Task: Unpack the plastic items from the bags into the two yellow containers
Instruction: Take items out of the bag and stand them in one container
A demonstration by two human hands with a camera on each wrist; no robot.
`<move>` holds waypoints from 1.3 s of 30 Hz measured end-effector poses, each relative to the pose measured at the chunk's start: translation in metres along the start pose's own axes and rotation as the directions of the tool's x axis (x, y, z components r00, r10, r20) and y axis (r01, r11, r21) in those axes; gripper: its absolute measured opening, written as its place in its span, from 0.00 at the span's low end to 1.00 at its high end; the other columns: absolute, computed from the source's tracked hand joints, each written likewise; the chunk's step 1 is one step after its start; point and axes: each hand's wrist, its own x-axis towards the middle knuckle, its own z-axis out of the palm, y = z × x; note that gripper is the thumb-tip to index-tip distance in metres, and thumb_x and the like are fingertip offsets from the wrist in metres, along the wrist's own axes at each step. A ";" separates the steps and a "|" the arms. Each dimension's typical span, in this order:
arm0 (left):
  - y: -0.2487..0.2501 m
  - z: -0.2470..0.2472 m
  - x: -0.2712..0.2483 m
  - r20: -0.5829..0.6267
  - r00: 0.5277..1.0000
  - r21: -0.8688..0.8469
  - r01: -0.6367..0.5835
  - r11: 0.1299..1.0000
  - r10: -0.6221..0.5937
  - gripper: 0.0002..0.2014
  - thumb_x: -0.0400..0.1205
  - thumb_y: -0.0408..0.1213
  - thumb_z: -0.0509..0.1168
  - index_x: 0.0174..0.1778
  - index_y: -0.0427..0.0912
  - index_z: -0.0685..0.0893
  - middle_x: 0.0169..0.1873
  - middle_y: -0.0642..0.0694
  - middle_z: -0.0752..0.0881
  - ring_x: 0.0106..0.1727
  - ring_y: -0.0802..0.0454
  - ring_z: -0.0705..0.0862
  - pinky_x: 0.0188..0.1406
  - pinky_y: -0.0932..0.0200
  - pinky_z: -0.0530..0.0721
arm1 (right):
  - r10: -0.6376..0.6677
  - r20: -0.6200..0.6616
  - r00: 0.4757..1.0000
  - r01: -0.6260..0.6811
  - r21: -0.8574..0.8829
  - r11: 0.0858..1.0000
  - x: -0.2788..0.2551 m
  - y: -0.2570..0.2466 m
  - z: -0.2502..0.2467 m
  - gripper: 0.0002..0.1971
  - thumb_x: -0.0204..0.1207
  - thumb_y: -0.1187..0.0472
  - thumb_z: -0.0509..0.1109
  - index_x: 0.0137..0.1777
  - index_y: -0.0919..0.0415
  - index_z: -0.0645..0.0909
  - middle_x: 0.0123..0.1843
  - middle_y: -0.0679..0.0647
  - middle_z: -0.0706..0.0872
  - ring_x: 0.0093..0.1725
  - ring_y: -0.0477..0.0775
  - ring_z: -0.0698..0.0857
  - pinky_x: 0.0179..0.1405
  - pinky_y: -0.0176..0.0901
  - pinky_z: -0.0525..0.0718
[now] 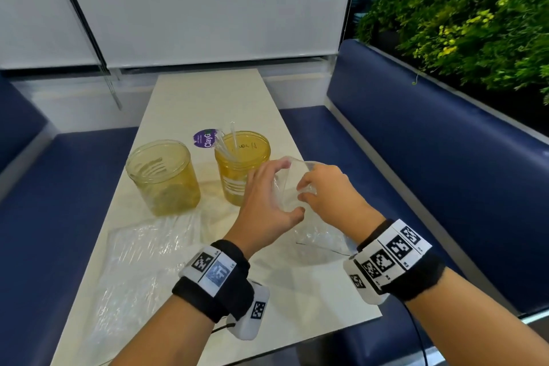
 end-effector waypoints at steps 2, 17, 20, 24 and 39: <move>-0.001 0.004 0.000 -0.005 1.000 -0.013 0.000 1.000 0.000 0.45 0.67 0.40 0.84 0.78 0.51 0.70 0.72 0.60 0.71 0.74 0.61 0.69 0.66 0.76 0.64 | 0.022 0.048 0.999 -0.023 0.011 1.000 -0.001 -0.012 -0.016 0.15 0.82 0.54 0.72 0.67 0.54 0.87 0.67 0.54 0.84 0.62 0.58 0.87 0.64 0.50 0.86; -0.015 0.027 0.012 -0.240 0.971 -0.258 -0.049 0.965 -0.015 0.20 0.80 0.42 0.75 0.68 0.51 0.83 0.63 0.52 0.88 0.67 0.50 0.86 0.65 0.40 0.86 | -0.177 -0.283 0.943 0.291 0.436 0.851 -0.013 -0.018 -0.032 0.27 0.70 0.39 0.79 0.67 0.44 0.81 0.52 0.45 0.85 0.47 0.44 0.86 0.46 0.37 0.88; -0.015 0.022 0.016 -0.276 0.961 -0.256 -0.048 0.965 -0.026 0.17 0.79 0.42 0.73 0.65 0.50 0.84 0.58 0.48 0.89 0.62 0.47 0.87 0.59 0.36 0.87 | -0.268 -0.271 0.925 0.363 0.416 0.834 -0.007 -0.010 -0.029 0.45 0.60 0.31 0.80 0.78 0.42 0.70 0.63 0.37 0.82 0.60 0.38 0.79 0.55 0.30 0.79; -0.006 0.019 0.018 -0.263 0.963 -0.268 -0.019 0.963 -0.054 0.17 0.78 0.51 0.69 0.58 0.44 0.86 0.49 0.48 0.90 0.53 0.50 0.90 0.52 0.46 0.91 | -0.360 -0.091 0.928 0.350 0.542 0.764 0.002 -0.003 -0.005 0.34 0.65 0.42 0.84 0.71 0.47 0.77 0.58 0.34 0.84 0.55 0.29 0.83 0.49 0.23 0.80; -0.005 0.009 0.009 -0.128 0.979 -0.323 0.112 0.940 -0.161 0.40 0.61 0.43 0.79 0.74 0.51 0.78 0.66 0.55 0.87 0.70 0.58 0.84 0.73 0.46 0.83 | -0.178 -0.405 0.897 0.438 0.755 0.488 0.006 -0.025 0.028 0.11 0.86 0.57 0.68 0.60 0.61 0.87 0.51 0.50 0.92 0.53 0.48 0.91 0.57 0.52 0.90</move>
